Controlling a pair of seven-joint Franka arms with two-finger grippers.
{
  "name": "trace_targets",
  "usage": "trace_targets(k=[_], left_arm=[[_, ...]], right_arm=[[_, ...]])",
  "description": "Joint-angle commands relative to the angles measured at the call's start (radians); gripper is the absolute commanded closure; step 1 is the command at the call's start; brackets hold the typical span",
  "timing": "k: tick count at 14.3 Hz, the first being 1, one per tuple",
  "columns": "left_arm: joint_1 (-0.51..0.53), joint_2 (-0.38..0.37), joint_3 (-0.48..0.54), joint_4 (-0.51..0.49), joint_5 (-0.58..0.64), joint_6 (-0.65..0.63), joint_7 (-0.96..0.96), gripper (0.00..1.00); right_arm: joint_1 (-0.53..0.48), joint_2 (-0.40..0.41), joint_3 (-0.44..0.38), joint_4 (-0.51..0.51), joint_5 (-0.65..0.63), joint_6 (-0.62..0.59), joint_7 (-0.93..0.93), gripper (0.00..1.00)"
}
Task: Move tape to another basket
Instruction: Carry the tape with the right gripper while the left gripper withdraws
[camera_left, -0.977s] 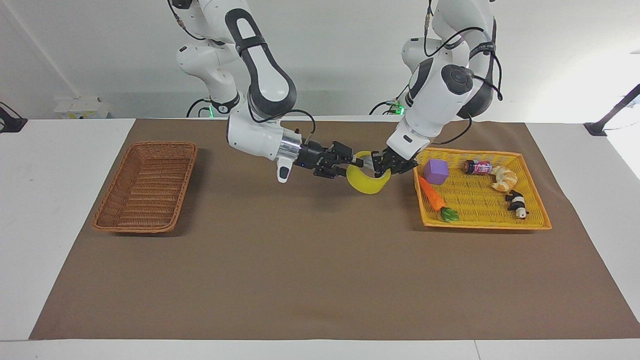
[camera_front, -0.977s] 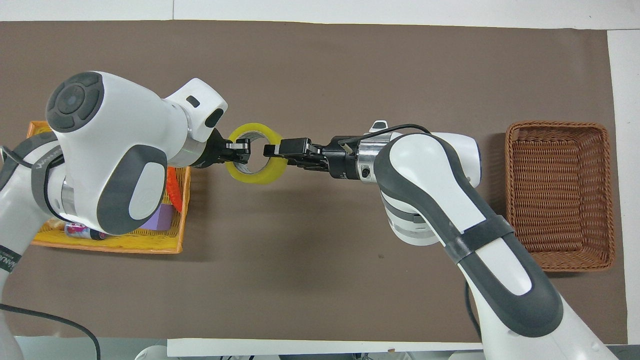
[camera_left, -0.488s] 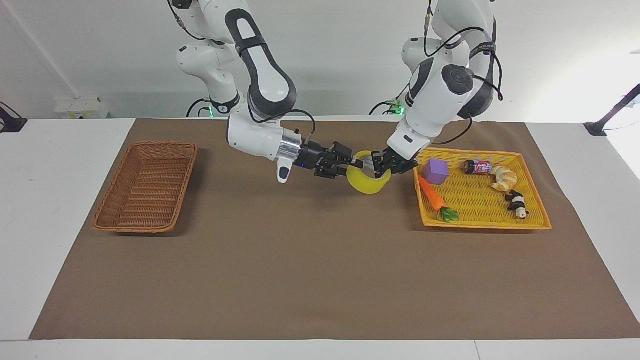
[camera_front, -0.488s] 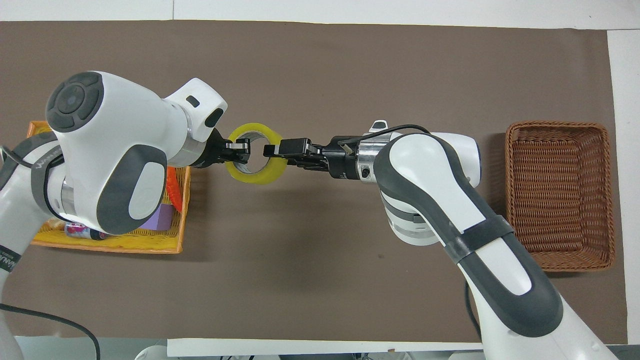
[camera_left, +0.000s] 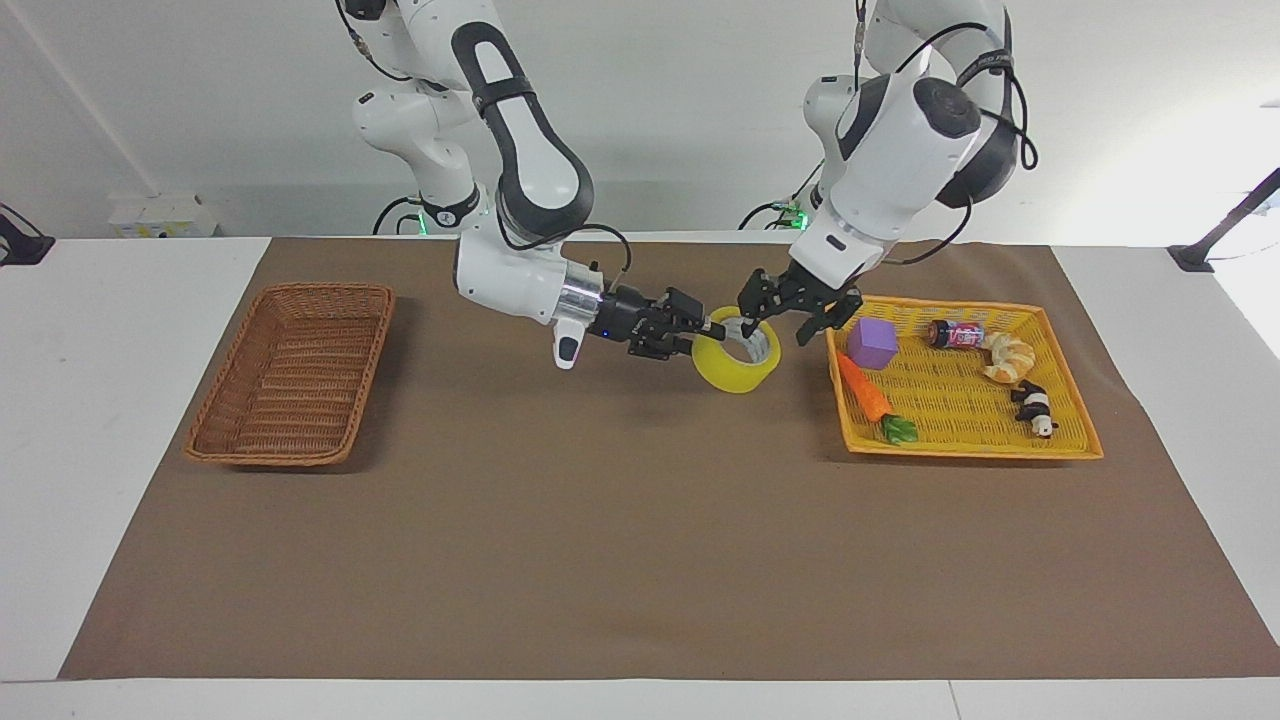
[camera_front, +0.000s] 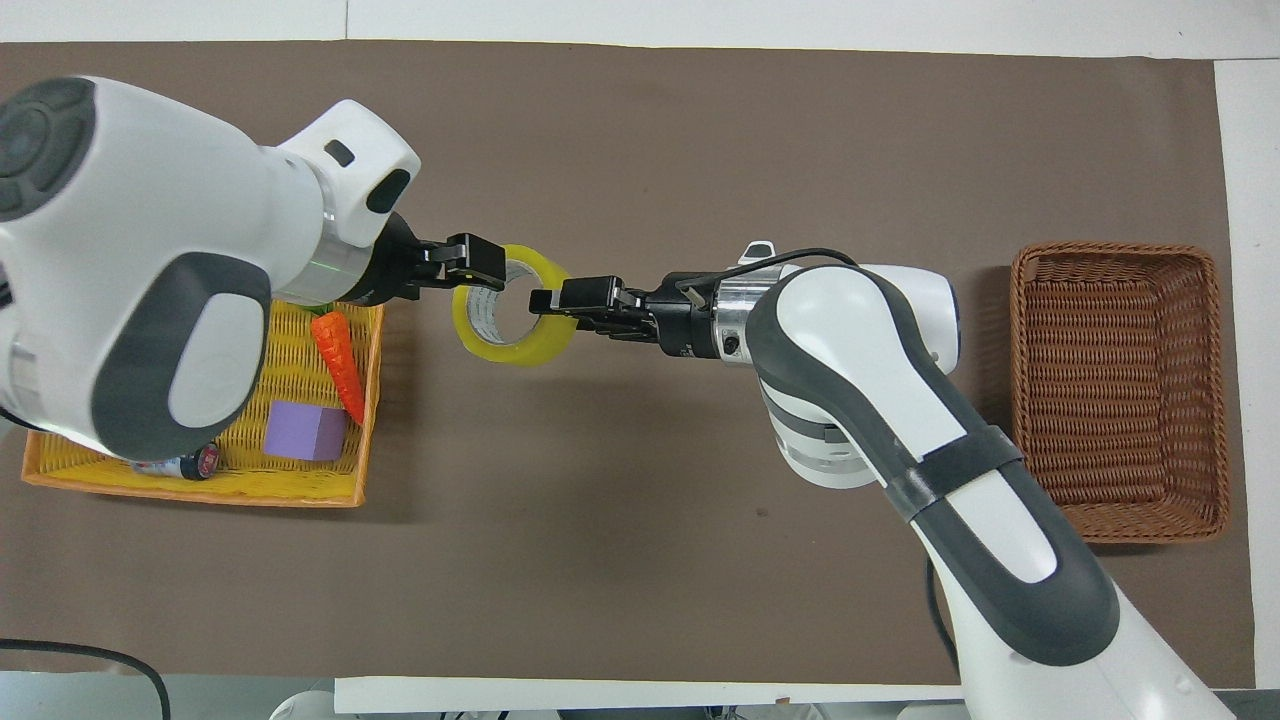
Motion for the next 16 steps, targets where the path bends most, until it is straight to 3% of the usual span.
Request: trace_targets(k=[1,3,6,9,12,14,16], left_arm=[[0.091,-0.019,0.005,0.064,0.002,-0.106,0.016,0.0],[0.163,-0.03,0.007,0.065,0.033,-0.123,0.045,0.0],[0.258,-0.04,0.007,0.067,0.208,-0.15,0.158,0.0],[0.369,-0.042,0.007,0.062,0.224,-0.175,0.319,0.0],[0.45,-0.043,0.007,0.056,0.224,-0.172,0.454,0.0],[0.483,-0.051,0.007,0.048,0.224,-0.172,0.461,0.0],[0.481,-0.051,0.005,0.047,0.224,-0.172,0.461,0.0]], right_arm=[[-0.083,-0.037,-0.002,-0.009,-0.039,-0.075,-0.012,1.0],[-0.181,-0.04,-0.004,-0.006,-0.124,-0.186,-0.013,1.0],[-0.374,-0.047,-0.005,0.006,-0.268,-0.404,-0.019,1.0],[-0.591,-0.049,-0.008,0.056,-0.469,-0.669,-0.054,1.0],[-0.87,-0.044,-0.008,0.089,-0.703,-0.823,-0.183,1.0],[-1.019,-0.006,-0.008,0.177,-0.866,-0.913,-0.228,1.0],[-1.135,0.124,-0.007,0.346,-0.942,-1.024,-0.306,1.0]])
